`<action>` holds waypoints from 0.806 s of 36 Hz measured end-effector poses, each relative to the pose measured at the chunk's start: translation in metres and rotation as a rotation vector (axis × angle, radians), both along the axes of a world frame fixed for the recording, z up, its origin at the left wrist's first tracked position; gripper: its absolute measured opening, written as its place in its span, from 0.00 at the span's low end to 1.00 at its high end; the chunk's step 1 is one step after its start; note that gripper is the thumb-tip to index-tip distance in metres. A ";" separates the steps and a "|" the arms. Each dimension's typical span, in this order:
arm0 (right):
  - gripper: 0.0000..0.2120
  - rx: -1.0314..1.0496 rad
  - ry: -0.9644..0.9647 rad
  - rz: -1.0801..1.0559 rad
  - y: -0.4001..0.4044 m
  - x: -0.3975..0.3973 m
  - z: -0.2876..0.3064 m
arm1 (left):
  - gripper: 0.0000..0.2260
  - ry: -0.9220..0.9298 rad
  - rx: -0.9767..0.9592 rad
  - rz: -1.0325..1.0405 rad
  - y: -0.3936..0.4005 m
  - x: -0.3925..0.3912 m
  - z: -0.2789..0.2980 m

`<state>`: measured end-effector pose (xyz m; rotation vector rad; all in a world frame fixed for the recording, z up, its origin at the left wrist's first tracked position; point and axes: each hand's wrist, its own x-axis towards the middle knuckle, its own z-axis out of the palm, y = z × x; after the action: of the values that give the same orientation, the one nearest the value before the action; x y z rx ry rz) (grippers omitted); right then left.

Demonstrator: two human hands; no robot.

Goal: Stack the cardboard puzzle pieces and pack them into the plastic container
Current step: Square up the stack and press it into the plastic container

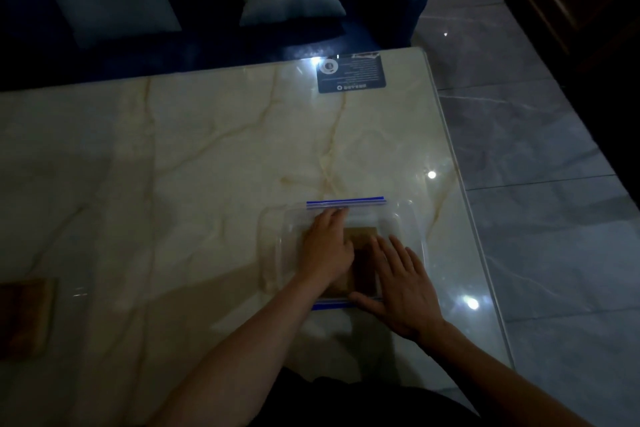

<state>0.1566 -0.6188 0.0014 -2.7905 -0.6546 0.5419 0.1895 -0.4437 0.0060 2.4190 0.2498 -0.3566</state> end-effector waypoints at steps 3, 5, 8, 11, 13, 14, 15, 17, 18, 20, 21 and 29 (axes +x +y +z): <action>0.40 0.231 0.079 -0.235 0.003 0.004 0.011 | 0.28 -0.012 -0.170 0.293 0.007 -0.019 0.008; 0.35 0.372 0.142 -0.396 0.007 0.008 0.018 | 0.28 0.070 -0.247 0.443 0.013 -0.026 0.011; 0.32 0.499 0.298 -0.554 0.016 0.019 0.020 | 0.29 0.271 -0.418 0.619 0.020 -0.027 0.018; 0.21 0.679 0.540 -0.686 0.025 0.031 0.024 | 0.25 0.384 -0.569 0.726 0.020 -0.027 0.027; 0.14 0.741 0.667 -0.757 0.028 0.034 0.026 | 0.24 0.438 -0.606 0.754 0.021 -0.028 0.027; 0.10 0.737 0.688 -0.773 0.029 0.035 0.027 | 0.24 0.461 -0.609 0.754 0.022 -0.029 0.025; 0.07 0.720 0.686 -0.777 0.029 0.035 0.026 | 0.23 0.478 -0.609 0.745 0.022 -0.030 0.025; 0.03 0.667 0.668 -0.787 0.029 0.036 0.022 | 0.20 0.488 -0.589 0.717 0.023 -0.034 0.023; 0.03 0.641 0.663 -0.800 0.029 0.036 0.021 | 0.18 0.481 -0.573 0.704 0.023 -0.035 0.022; 0.05 0.611 0.657 -0.823 0.029 0.035 0.018 | 0.17 0.469 -0.552 0.693 0.023 -0.037 0.021; 0.05 0.610 0.653 -0.826 0.028 0.035 0.018 | 0.16 0.468 -0.546 0.691 0.022 -0.037 0.020; 0.06 0.614 0.609 -0.793 0.026 0.034 0.011 | 0.16 0.452 -0.586 0.651 0.018 -0.041 0.021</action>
<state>0.1908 -0.5924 0.0121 -1.9080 0.3592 0.7739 0.1488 -0.4254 0.0268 1.5509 0.9556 -0.5699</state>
